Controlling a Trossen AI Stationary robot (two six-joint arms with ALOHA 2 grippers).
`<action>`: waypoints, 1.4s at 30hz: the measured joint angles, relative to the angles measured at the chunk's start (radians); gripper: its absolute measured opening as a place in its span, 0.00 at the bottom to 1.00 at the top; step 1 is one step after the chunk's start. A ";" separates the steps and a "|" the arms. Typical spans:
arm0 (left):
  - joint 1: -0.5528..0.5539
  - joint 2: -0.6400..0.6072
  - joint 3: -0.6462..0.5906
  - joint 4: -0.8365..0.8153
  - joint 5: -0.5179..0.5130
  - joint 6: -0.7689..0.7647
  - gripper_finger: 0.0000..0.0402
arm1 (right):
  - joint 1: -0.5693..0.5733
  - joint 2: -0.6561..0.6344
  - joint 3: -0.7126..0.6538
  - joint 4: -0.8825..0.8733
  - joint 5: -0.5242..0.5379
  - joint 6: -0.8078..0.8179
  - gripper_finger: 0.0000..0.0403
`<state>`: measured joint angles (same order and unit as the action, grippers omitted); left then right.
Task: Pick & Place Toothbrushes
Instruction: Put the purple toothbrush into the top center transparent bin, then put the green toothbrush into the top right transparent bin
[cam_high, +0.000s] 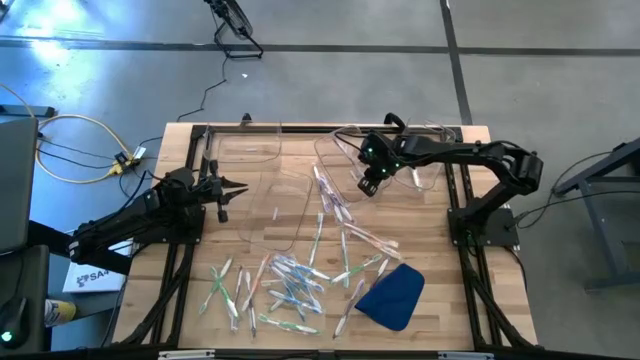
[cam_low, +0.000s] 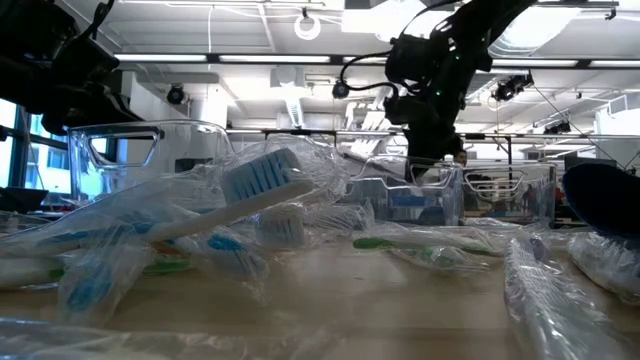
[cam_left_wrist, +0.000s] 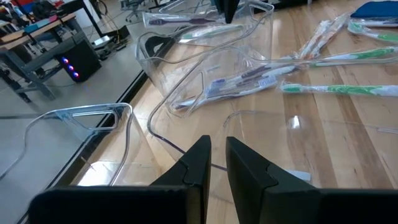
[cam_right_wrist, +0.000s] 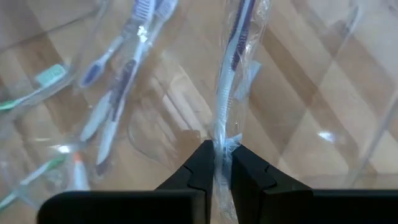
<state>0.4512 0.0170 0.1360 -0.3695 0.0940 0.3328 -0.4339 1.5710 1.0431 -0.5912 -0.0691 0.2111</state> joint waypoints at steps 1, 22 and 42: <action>0.000 0.000 0.000 0.000 0.000 0.000 0.12 | 0.000 0.000 0.000 -0.002 0.007 0.000 0.11; 0.000 0.000 0.000 0.000 -0.003 0.000 0.12 | 0.004 -0.124 0.000 0.013 0.045 -0.060 0.11; 0.000 0.000 0.000 0.000 -0.002 0.003 0.12 | 0.257 -0.405 0.000 0.047 0.176 -0.030 0.01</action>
<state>0.4511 0.0170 0.1360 -0.3698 0.0917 0.3355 -0.1771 1.1663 1.0431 -0.5442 0.1069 0.1808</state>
